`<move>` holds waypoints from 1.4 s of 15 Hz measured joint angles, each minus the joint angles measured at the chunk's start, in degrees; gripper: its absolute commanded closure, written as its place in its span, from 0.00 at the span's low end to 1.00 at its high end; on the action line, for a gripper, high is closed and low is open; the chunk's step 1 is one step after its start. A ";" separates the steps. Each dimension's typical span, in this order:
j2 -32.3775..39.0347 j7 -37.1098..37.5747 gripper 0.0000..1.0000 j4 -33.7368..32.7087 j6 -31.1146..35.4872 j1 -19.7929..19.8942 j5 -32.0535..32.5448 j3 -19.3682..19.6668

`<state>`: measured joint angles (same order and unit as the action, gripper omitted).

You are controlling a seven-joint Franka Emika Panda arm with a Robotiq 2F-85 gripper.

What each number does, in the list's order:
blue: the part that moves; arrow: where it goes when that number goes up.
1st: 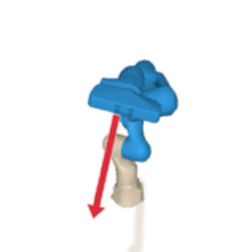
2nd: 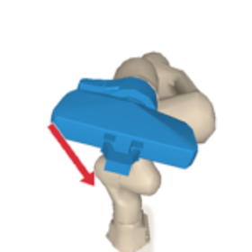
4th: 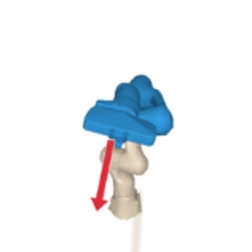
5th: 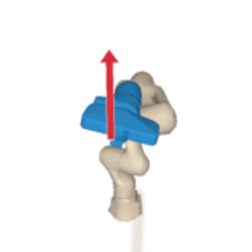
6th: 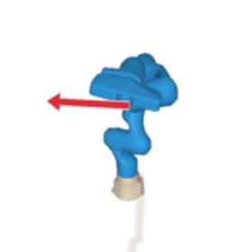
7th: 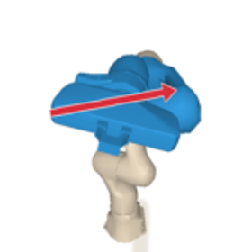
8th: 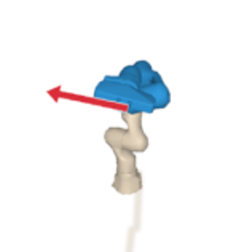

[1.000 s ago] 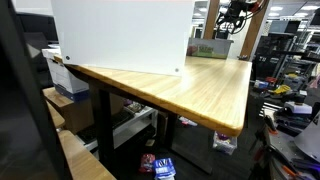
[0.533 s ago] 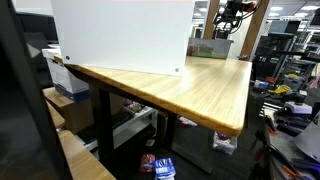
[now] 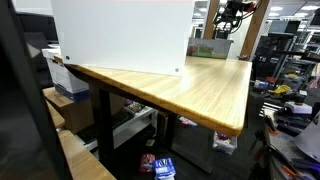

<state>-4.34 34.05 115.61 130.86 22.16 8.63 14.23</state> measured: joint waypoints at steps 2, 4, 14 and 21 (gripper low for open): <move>0.04 0.00 0.00 0.05 -0.30 -0.31 -0.28 0.38; 0.15 0.00 0.00 0.05 -0.52 -0.66 -0.90 0.70; 4.00 0.00 0.00 -3.66 -0.70 -1.34 -5.93 2.03; 10.12 0.00 0.00 -10.15 -1.82 -1.67 -9.82 2.50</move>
<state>5.79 34.05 105.46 129.04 20.49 -1.19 16.72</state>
